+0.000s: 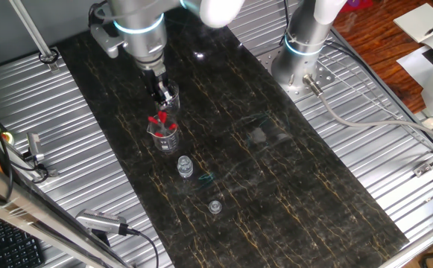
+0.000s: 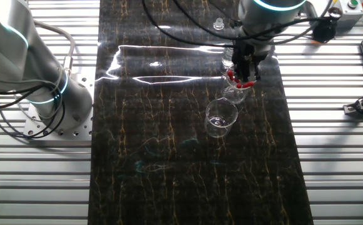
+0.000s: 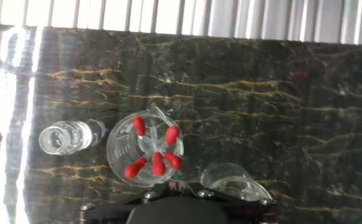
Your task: Transfer liquid using a dropper
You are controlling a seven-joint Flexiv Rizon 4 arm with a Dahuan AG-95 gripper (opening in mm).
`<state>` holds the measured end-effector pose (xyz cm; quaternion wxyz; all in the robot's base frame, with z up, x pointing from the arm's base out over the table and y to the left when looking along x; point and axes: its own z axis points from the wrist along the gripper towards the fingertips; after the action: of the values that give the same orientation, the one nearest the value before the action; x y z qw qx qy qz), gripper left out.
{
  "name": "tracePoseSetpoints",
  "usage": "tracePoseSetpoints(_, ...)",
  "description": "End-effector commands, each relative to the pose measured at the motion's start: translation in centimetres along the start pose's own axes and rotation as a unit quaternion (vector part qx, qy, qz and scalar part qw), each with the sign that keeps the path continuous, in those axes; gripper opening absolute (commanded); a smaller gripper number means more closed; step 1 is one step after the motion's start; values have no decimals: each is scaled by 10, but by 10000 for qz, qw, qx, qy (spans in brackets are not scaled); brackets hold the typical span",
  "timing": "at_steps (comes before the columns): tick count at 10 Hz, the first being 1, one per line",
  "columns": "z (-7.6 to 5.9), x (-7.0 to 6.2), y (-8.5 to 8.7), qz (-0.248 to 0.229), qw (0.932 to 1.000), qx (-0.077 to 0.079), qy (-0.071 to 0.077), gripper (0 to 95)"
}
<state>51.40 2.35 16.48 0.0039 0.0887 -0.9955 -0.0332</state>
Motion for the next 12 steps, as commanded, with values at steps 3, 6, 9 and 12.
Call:
tracePoseSetpoints(3, 12, -2, 3, -9, 10000, 17, -30, 380)
tracePoseSetpoints(6, 19, -2, 3, -9, 10000, 18, -16, 380)
tracePoseSetpoints(9, 21, -3, 5, 0, 10000, 13, 2, 190)
tracePoseSetpoints(12, 25, -3, 5, -4, 10000, 19, -2, 190)
